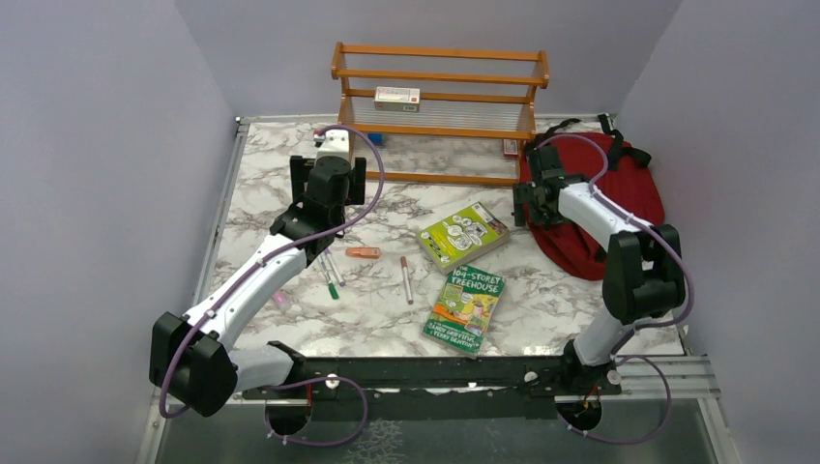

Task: Pack the student bag
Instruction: Pick up the student bag at the center of the board.

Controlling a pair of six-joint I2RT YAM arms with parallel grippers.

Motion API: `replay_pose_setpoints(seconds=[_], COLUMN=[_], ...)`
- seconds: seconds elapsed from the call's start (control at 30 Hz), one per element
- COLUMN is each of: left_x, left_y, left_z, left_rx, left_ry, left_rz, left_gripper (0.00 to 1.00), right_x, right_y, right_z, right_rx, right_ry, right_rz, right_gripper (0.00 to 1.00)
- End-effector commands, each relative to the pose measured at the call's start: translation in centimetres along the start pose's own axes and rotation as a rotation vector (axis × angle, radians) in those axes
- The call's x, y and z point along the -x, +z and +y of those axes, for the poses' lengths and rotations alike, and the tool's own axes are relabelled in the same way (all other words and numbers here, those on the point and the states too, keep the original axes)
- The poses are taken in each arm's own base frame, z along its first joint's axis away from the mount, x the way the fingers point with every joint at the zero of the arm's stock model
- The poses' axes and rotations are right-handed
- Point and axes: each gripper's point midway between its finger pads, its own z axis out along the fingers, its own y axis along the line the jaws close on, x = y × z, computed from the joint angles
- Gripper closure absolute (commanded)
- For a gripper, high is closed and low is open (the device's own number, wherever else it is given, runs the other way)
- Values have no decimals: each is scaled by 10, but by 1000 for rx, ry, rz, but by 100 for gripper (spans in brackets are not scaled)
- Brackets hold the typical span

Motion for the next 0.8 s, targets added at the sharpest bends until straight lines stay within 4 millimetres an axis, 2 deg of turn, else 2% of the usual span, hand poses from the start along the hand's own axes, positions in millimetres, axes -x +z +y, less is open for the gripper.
replay_pose_setpoints(seconds=[0.0, 0.2, 0.37, 0.47, 0.63, 0.7, 0.77], left_x=[2, -1, -2, 0, 1, 2, 2], left_y=[-4, -2, -1, -3, -4, -5, -6], left_z=[3, -1, -4, -4, -3, -4, -3], left_rx=[13, -3, -7, -8, -3, -5, -3], left_ry=[11, 14, 25, 25, 22, 21, 22], left_rz=[-12, -5, -6, -12, -17, -19, -22], left_gripper=[1, 1, 1, 1, 1, 1, 1], right_x=[-10, -9, -5, 1, 30, 41, 53], right_y=[16, 34, 46, 43, 10, -10, -31], right_z=[-4, -11, -22, -24, -16, -15, -17], right_rx=[-70, -179, -290, -303, -195, -149, -116], right_ry=[-64, -77, -64, -38, 79, 135, 188], right_rz=[52, 67, 44, -2, -158, -231, -300], right_gripper=[6, 11, 34, 46, 65, 83, 97])
